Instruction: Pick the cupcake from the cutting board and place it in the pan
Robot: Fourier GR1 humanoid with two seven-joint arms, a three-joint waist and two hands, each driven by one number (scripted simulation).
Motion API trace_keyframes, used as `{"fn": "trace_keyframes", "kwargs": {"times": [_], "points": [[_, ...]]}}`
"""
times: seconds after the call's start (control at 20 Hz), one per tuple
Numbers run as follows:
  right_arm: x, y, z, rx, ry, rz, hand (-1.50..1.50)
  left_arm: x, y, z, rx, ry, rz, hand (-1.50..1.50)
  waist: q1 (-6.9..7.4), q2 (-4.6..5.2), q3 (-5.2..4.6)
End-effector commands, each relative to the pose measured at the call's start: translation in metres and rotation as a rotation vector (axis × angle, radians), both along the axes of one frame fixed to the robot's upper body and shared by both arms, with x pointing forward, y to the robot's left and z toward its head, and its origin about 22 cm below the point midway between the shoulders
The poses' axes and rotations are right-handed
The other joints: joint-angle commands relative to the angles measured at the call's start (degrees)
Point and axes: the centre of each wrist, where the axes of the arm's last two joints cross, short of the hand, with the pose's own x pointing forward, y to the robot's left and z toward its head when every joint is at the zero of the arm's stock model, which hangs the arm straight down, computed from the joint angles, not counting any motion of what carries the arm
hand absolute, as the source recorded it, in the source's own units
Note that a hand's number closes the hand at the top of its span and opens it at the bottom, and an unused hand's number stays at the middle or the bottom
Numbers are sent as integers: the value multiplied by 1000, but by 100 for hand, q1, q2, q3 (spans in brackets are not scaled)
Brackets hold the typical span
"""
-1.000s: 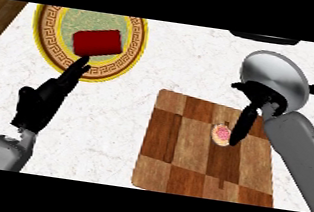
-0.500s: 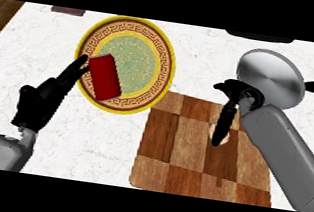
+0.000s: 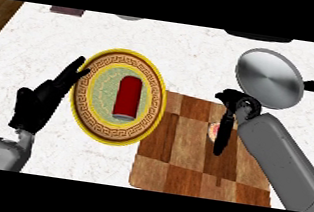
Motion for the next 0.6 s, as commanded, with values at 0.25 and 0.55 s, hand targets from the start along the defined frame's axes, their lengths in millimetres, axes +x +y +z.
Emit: {"fn": "trace_keyframes", "kwargs": {"times": [0.25, 0.55], "points": [[1, 6, -16, -105, 20, -52, -150, -4, -1, 9, -14, 11, -5, 0, 40, 17, 4], [-13, 13, -36, -99, 99, -2, -150, -7, 6, -1, 5, -18, -2, 0, 32, 16, 2]]}}
